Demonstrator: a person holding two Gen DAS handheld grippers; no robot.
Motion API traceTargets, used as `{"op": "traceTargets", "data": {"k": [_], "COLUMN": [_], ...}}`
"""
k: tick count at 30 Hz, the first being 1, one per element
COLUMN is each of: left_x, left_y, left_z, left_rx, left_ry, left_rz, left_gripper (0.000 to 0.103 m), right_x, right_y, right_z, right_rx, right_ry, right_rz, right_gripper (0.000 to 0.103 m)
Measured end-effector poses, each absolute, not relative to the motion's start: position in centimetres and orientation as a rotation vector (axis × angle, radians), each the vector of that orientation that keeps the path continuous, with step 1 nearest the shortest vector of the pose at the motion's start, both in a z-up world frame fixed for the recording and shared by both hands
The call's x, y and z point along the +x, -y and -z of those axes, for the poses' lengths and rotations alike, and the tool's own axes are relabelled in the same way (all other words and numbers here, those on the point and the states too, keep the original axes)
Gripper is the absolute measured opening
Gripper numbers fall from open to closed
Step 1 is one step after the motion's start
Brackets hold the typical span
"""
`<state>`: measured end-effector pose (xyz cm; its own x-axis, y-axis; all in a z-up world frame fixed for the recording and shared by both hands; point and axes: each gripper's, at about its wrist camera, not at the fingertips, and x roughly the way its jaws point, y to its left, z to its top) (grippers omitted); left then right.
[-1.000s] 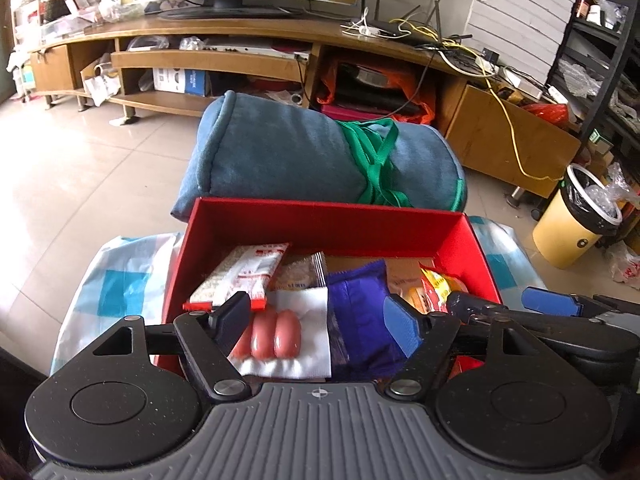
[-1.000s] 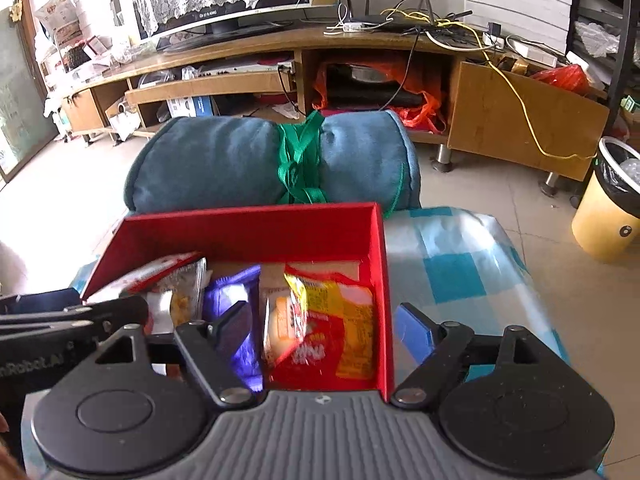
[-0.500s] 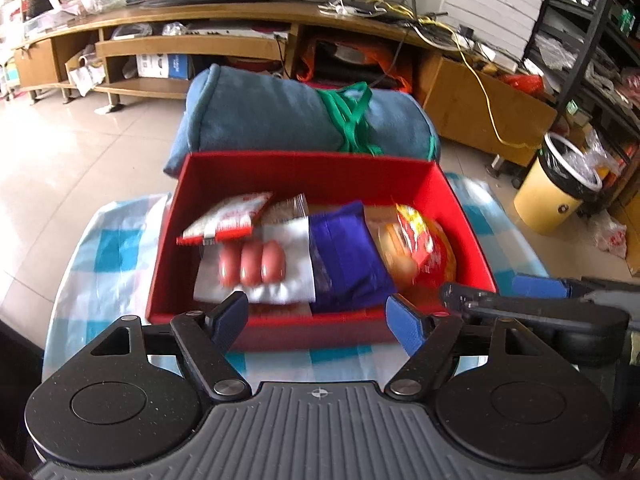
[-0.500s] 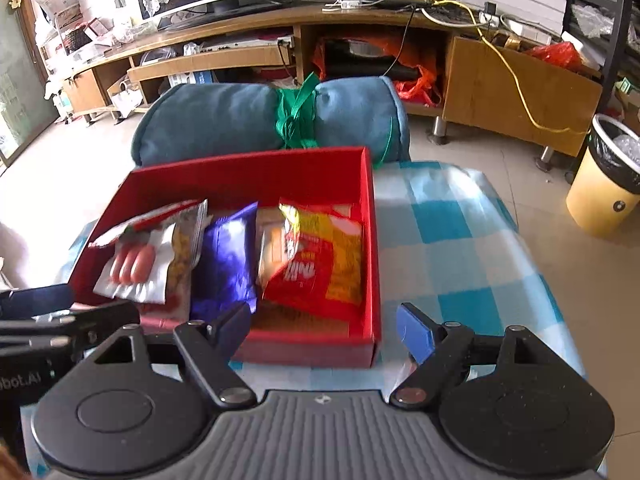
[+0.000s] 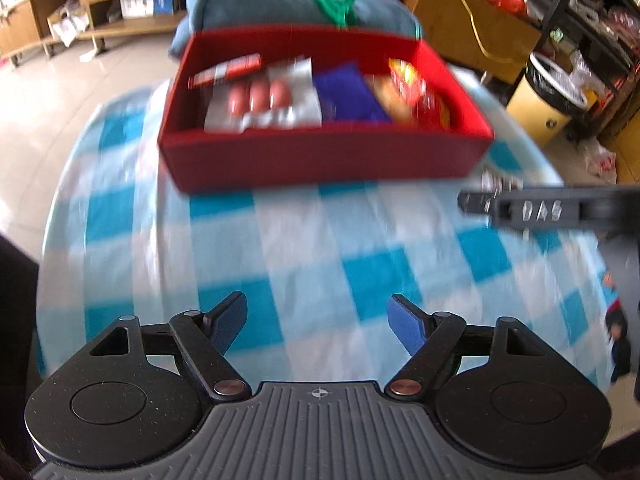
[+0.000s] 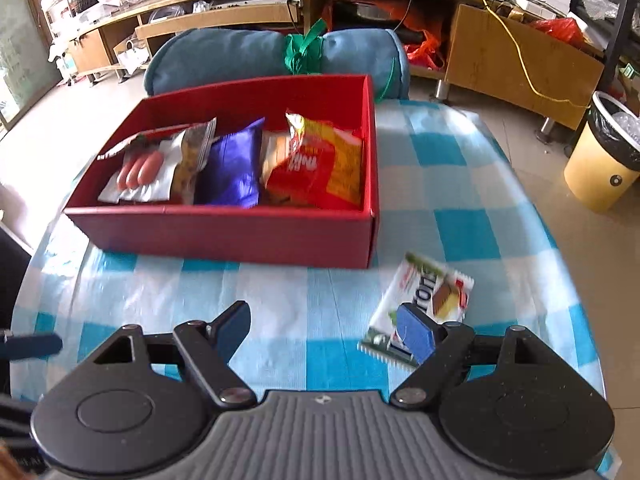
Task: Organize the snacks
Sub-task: 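Move the left gripper to the silver sachet while the right approaches the Kaprons pack, then grasp the silver sachet with the left gripper while the right grasps the Kaprons pack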
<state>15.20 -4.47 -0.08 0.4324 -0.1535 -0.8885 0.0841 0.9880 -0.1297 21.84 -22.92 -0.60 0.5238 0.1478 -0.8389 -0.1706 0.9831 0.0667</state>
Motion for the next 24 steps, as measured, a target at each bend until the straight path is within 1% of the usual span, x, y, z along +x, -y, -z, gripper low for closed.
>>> {"op": "traceTargets", "data": {"k": [8, 12, 18, 24], "left_x": [11.8, 10.7, 9.7, 9.3], "left_y": [3.7, 3.9, 4.3, 5.1], "left_z": [2.7, 3.4, 4.1, 4.6], "left_rx": [-0.098, -0.105, -0.142, -0.115], "left_ry": [-1.223, -1.251, -1.284, -1.3], "left_rz": [0.111, 0.089, 0.062, 0.045], "left_gripper": [0.083, 0.083, 0.083, 0.084], "right_x": [19.7, 19.3, 20.4, 22.1], "right_y": [22.8, 24.3, 28.2, 30.0], "right_z": [1.2, 1.0, 1.2, 2.0], "right_rx": [-0.045, -0.019, 0.061, 0.053], "right_ry": [-1.027, -1.035, -1.062, -1.09], "right_rz": [-0.22, -0.215, -0.142, -0.115], "right_gripper": [0.075, 0.075, 0.075, 0.075]}}
